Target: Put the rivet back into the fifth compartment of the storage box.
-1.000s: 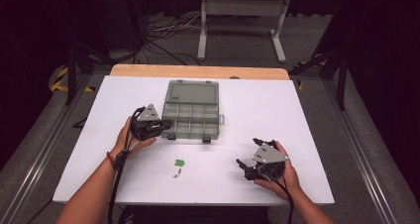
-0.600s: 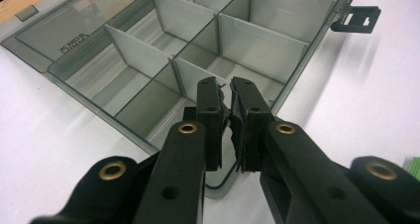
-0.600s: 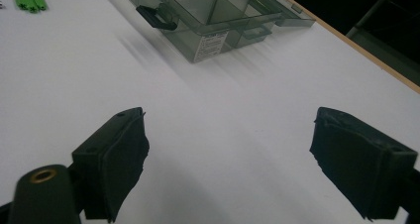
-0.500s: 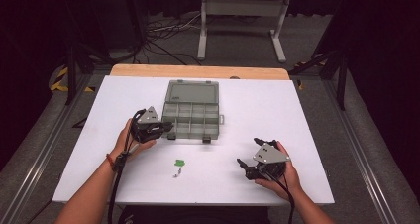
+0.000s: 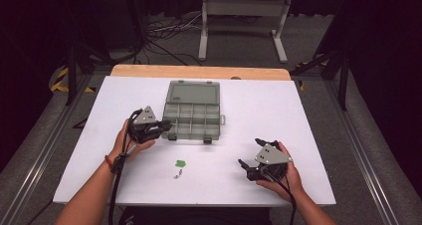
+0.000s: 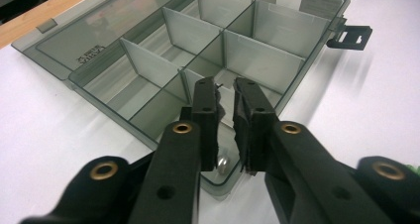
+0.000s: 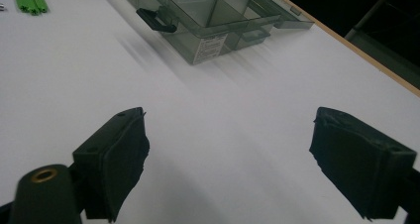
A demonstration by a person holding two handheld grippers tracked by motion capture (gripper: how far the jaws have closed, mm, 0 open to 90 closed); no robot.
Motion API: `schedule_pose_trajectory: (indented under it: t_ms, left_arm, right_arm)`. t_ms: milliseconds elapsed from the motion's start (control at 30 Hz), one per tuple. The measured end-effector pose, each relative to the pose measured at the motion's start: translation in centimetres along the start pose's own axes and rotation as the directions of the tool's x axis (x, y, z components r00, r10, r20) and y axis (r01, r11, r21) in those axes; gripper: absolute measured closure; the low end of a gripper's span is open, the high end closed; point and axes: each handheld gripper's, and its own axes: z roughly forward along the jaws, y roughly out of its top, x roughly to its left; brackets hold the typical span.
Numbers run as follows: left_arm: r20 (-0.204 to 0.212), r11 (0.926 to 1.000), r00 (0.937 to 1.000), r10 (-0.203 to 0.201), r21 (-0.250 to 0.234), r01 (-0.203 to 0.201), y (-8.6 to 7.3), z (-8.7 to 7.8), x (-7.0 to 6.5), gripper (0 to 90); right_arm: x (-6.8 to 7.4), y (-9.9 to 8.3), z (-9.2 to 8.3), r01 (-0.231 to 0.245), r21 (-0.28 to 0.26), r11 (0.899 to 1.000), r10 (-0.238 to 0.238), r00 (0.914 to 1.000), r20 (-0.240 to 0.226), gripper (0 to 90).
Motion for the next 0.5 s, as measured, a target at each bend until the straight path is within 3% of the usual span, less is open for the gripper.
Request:
schedule_pose_trajectory:
  t_ms: [367, 500]
  left_arm:
    - [0.011, 0.9992, 0.9998, 0.019, -0.036, -0.018, 0.1, -0.8, -0.5, 73.8]
    - [-0.006, 0.9986, 0.9993, 0.036, -0.039, -0.036, 0.3, -1.3, -0.8, 72.4]
  right_arm:
    - [0.0, 0.0, -0.1, 0.000, 0.000, 1.000, 0.000, 1.0000, 0.005, 14.8]
    - [0.0, 0.0, -0.1, 0.004, -0.005, 1.000, -0.004, 1.0000, 0.007, 14.8]
